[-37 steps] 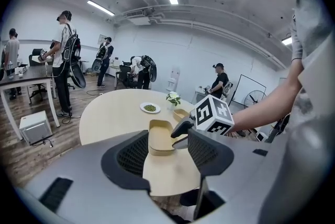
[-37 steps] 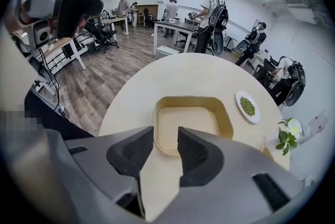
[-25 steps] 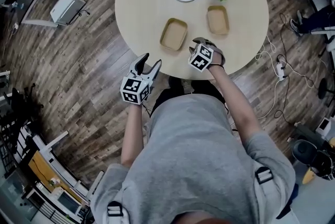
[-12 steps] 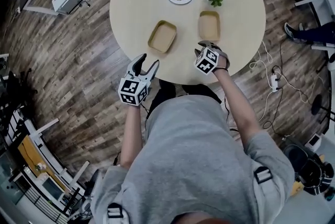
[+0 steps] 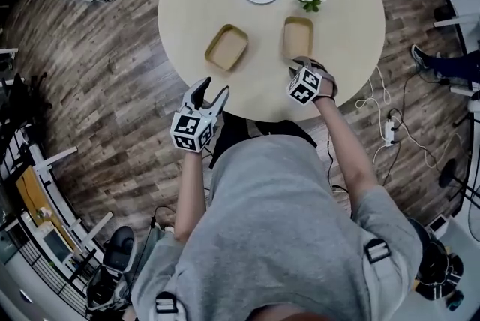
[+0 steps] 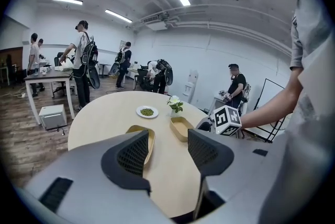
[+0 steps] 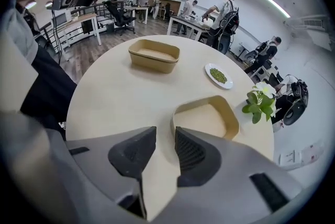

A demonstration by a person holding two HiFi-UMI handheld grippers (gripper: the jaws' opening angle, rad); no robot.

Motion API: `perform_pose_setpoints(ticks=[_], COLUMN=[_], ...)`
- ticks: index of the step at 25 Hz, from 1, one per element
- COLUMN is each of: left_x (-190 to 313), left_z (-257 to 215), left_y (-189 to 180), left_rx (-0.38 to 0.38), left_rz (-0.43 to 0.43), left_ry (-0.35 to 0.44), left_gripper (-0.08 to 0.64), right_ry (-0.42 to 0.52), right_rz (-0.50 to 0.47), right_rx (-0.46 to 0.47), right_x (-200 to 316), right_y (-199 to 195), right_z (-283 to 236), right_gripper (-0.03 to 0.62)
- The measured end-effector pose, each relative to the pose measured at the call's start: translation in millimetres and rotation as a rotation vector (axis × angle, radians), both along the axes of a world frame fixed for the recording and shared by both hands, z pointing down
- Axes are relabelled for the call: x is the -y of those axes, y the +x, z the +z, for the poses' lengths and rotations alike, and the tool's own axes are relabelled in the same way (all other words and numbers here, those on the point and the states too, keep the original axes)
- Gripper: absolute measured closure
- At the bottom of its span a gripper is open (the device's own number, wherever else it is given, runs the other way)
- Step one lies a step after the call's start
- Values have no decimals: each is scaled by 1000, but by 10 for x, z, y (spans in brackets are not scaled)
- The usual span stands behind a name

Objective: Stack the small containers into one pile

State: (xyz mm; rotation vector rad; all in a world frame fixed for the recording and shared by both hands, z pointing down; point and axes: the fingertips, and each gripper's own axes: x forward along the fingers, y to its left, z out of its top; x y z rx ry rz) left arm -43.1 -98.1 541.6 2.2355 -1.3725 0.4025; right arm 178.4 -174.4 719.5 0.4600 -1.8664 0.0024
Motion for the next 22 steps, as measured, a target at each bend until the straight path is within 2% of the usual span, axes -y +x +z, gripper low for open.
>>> perform_pose_setpoints(ticks=[12,15,22], left_x=[-70,-82,-233], left_z=[54,6,113], left_y=[193,201,187], left_rx=[6,8,8], left_rz=[-88,-100,-125], left_ry=[-11,-4,-31], left_gripper=[310,310,310], right_ry=[11,-3,36], right_rz=[-142,-162,-212], right_rx=[-51,-57,-57], right_x=[178,181,239], right_y=[153,160,120], right_z=[222,259,264], right_gripper=[487,503,553])
